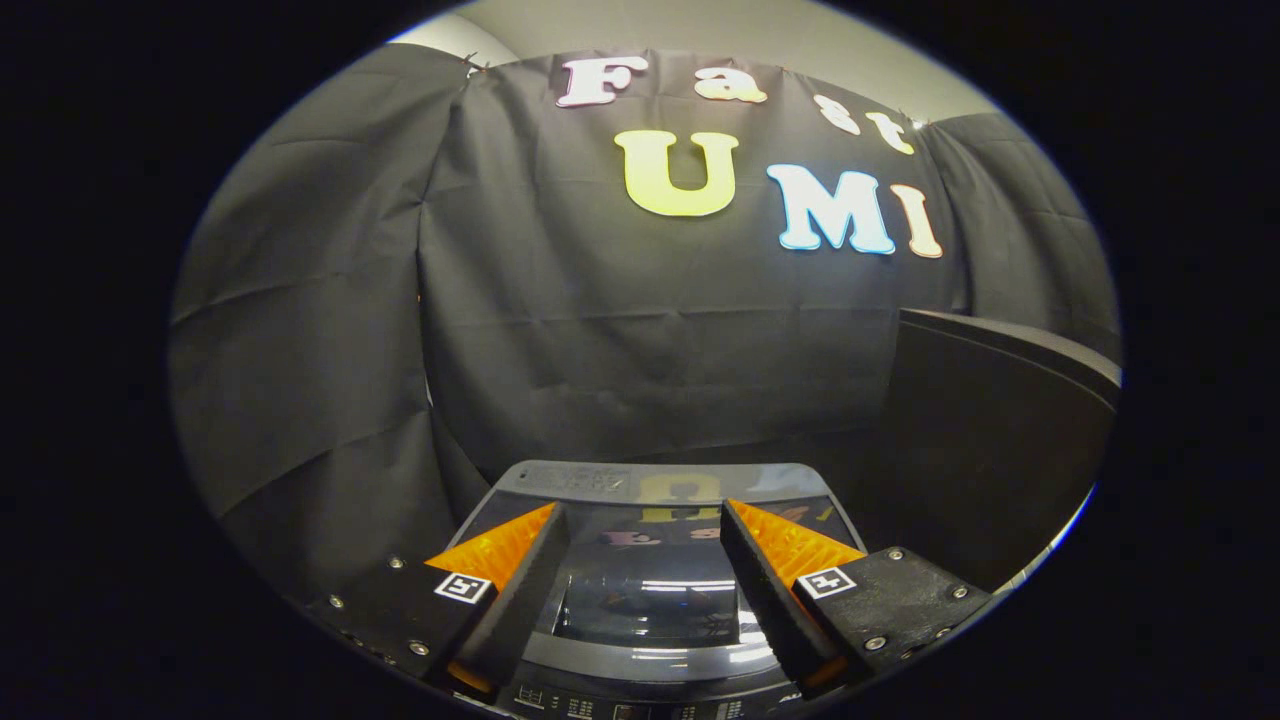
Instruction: Put the clothes into the washing machine and then close the washing machine lid.
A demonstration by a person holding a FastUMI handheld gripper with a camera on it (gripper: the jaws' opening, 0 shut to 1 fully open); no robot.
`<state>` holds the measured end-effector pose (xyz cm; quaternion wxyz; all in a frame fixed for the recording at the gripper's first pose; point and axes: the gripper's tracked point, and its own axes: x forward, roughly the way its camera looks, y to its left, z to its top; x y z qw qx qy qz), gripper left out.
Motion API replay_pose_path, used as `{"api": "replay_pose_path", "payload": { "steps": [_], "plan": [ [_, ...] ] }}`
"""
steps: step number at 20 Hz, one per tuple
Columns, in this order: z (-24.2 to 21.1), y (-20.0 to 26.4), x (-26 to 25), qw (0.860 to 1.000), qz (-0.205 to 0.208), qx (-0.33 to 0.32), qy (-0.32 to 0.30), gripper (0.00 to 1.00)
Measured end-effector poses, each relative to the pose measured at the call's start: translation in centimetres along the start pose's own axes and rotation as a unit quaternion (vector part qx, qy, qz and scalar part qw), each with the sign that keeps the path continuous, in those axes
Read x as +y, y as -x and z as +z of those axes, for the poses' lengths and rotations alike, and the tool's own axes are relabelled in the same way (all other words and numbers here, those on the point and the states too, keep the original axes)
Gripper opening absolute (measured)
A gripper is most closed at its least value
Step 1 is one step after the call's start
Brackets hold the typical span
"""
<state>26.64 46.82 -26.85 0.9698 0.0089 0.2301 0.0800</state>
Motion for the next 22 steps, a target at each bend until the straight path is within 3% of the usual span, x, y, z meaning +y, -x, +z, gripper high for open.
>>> {"api": "replay_pose_path", "payload": {
  "steps": [5, 11, 22],
  "plan": [
    [5.4, 4.4, -0.5, 0.999, 0.032, -0.039, 0.019, 0.96],
    [11.1, 10.7, -4.6, 0.994, 0.049, -0.091, 0.023, 0.96],
    [14.6, 20.5, -19.9, 0.993, 0.004, -0.12, 0.01, 0.96]
  ]
}}
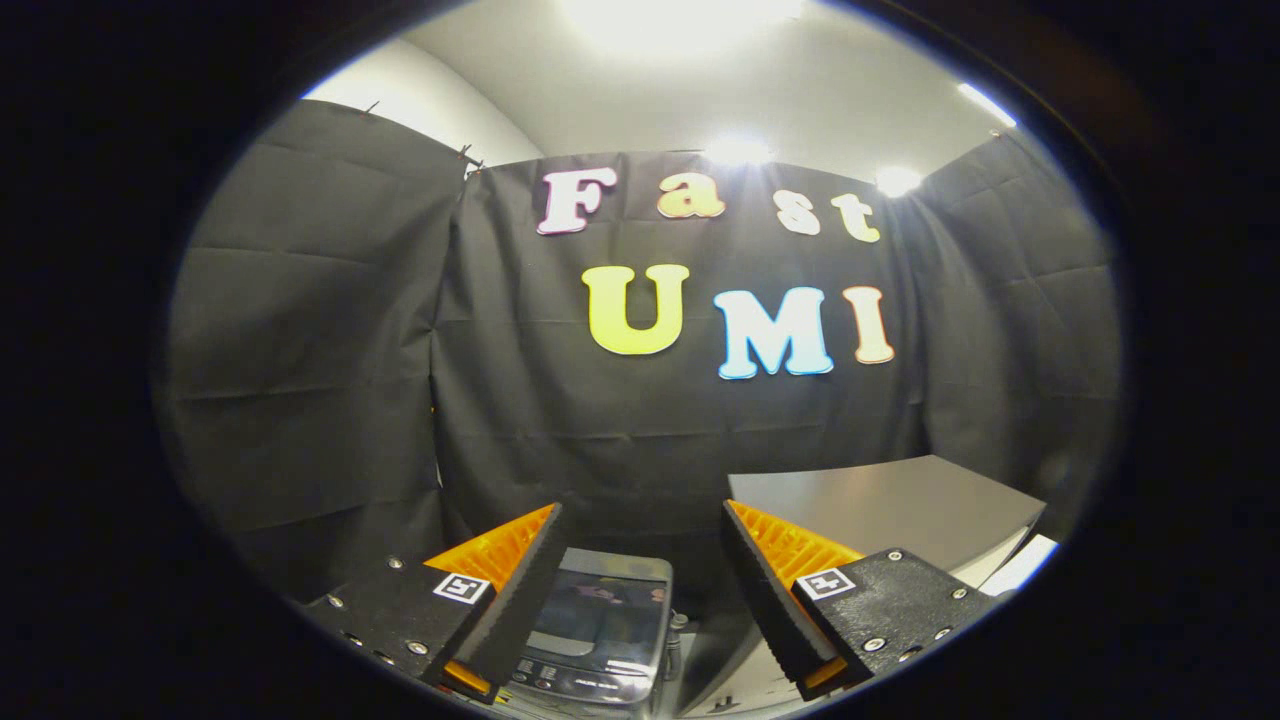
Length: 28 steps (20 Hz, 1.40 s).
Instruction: Put the clothes into the washing machine and then close the washing machine lid.
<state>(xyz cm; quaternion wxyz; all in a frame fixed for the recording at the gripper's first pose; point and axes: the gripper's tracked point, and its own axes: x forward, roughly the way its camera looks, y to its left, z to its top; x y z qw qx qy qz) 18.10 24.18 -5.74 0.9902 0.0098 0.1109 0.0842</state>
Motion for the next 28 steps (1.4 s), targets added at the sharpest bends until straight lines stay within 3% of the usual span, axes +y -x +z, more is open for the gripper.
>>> {"api": "replay_pose_path", "payload": {
  "steps": [7, 13, 28],
  "plan": [
    [1.5, 4.2, -7.8, 0.999, -0.03, -0.023, 0.003, 0.96],
    [2.5, 6.5, -11.7, 0.998, -0.048, -0.036, 0.004, 0.96],
    [3.5, 8.2, -12.8, 0.998, -0.041, -0.048, 0.004, 0.96]
  ]
}}
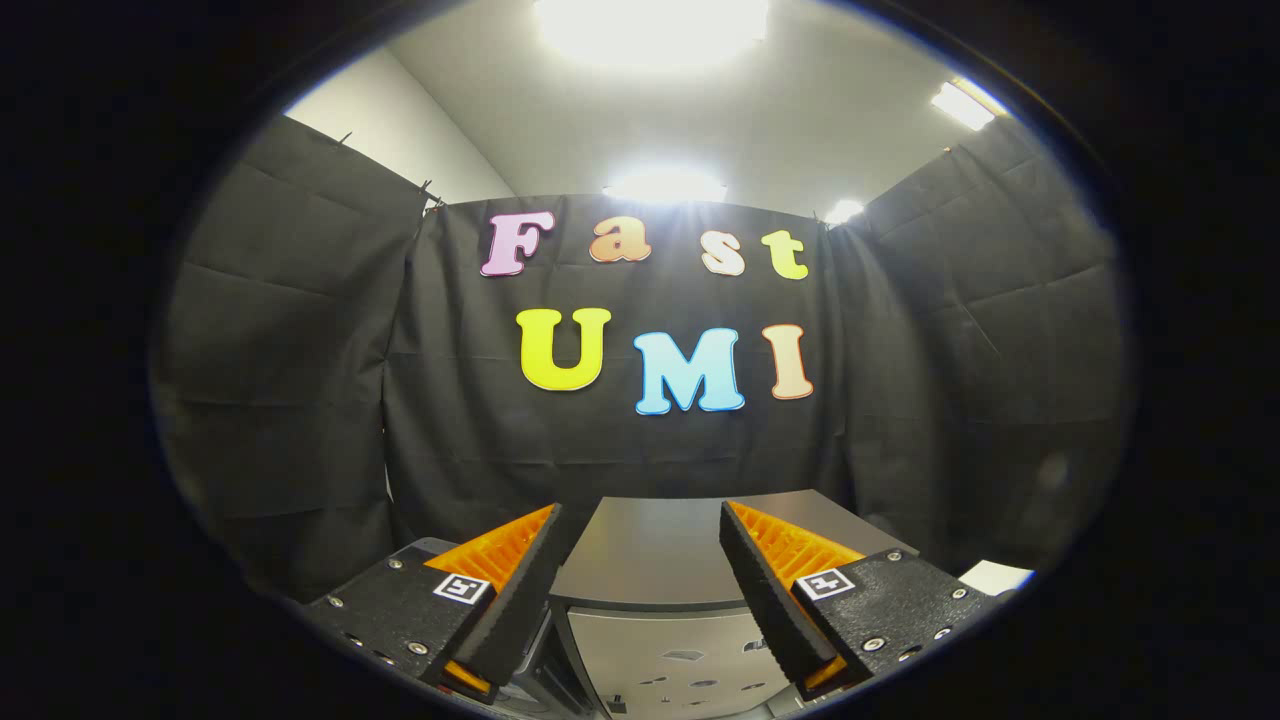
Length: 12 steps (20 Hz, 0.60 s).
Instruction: Put the clothes into the washing machine and then close the washing machine lid.
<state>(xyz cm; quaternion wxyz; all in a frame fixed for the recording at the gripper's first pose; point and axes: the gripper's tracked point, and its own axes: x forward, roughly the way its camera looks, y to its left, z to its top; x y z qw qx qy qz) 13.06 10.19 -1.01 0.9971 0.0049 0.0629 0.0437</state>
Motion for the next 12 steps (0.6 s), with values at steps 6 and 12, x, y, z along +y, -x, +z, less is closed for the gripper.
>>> {"api": "replay_pose_path", "payload": {
  "steps": [6, 12],
  "plan": [
    [0.5, 0.5, 1.0, 1.0, 0.008, -0.005, 0.002, 0.96],
    [0.9, 0.9, 2.0, 1.0, 0.014, -0.009, 0.003, 0.96]
  ]
}}
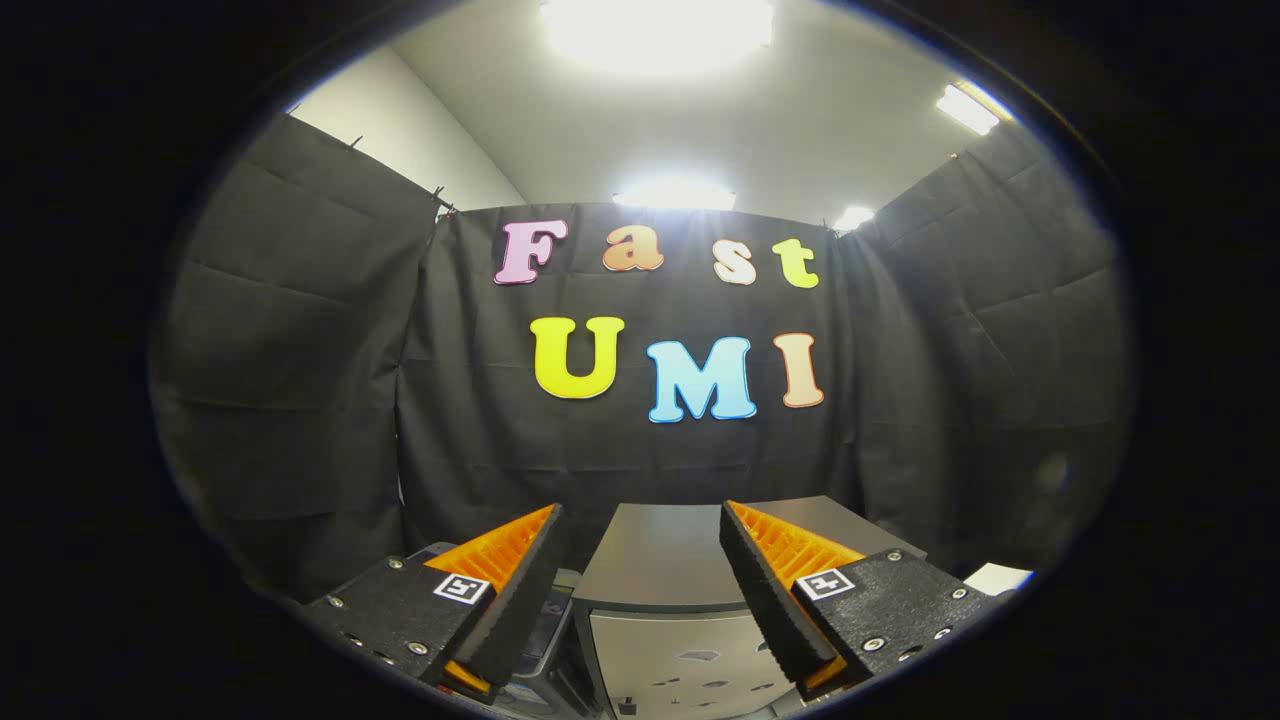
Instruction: Put the clothes into the washing machine and then close the washing machine lid.
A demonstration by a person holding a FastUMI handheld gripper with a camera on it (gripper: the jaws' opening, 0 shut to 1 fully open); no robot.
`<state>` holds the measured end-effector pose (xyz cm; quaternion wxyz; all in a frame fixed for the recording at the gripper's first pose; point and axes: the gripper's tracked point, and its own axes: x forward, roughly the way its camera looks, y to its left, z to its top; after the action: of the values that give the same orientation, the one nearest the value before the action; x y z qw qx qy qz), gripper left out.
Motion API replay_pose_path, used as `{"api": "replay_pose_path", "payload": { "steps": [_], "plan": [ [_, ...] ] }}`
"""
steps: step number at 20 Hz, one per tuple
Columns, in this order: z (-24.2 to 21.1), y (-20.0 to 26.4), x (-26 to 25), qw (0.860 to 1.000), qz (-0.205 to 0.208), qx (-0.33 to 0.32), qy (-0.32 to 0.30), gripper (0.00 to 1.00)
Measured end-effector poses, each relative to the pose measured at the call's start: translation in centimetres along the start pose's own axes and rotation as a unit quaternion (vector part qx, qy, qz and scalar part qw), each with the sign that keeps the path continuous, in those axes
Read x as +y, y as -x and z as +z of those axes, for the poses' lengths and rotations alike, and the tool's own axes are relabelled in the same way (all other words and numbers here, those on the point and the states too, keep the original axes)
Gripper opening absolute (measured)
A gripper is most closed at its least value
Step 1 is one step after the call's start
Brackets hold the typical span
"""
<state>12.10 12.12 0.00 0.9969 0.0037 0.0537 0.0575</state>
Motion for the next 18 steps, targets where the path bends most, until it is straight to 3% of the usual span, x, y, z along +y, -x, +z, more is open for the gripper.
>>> {"api": "replay_pose_path", "payload": {
  "steps": [18],
  "plan": [
    [0.24, 0.58, 0.99, 1.0, 0.006, -0.003, 0.0, 0.96]
  ]
}}
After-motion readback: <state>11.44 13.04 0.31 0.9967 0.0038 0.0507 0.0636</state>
